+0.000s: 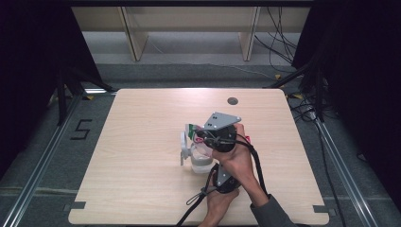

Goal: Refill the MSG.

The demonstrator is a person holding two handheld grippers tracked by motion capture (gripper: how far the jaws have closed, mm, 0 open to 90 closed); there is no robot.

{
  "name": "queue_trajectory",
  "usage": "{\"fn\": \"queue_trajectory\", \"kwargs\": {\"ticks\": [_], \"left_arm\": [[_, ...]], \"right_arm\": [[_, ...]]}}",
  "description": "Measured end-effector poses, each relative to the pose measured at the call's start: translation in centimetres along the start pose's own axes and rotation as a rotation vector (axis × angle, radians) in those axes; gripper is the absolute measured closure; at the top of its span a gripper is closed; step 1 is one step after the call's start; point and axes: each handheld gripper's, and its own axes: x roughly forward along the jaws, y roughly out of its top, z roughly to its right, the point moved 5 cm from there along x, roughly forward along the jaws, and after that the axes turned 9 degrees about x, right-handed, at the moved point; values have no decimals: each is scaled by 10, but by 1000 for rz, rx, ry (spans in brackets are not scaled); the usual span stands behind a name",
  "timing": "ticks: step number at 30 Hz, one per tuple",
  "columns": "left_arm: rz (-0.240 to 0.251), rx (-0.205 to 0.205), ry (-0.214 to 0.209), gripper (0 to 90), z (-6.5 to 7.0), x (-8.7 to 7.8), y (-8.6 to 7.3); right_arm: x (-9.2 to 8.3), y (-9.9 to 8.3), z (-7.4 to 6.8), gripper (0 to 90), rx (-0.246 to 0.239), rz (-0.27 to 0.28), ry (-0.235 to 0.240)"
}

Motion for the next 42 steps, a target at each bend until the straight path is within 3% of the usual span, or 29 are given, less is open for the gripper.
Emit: {"fn": "queue_trajectory", "kwargs": {"ticks": [7, 8, 9, 14, 19, 20, 24, 34, 37, 38, 42], "left_arm": [[2, 1, -1, 792, 0, 0, 0], [20, -20, 4, 793, 1, 1, 1], [8, -3, -4, 793, 0, 0, 1], [3, 1, -3, 793, 0, 0, 0], [5, 0, -3, 793, 0, 0, 1], [5, 0, -2, 793, -1, 0, 1], [1, -10, 22, 793, 0, -1, 0], [1, -12, 19, 792, 0, -1, 0], [7, -16, 24, 793, -1, -1, 1], [8, -3, 0, 793, 0, 0, 1], [9, -1, -3, 792, -1, 0, 1]], "right_arm": [[0, 0, -2, 900, 9, -16, 11], [0, 0, -2, 900, 4, -9, 8], [0, 0, -3, 900, 4, -3, 2], [1, 0, -3, 900, -9, -10, 2], [0, 0, -3, 900, 7, -10, 2], [0, 1, -2, 900, -16, -7, 11], [0, 0, 0, 900, 0, 0, 10], [-1, 0, 1, 900, 25, 0, 9], [-1, 1, 1, 900, 1, 5, 6], [0, 1, 0, 900, 2, 2, 7], [2, 0, -1, 900, -17, -4, -3]]}}
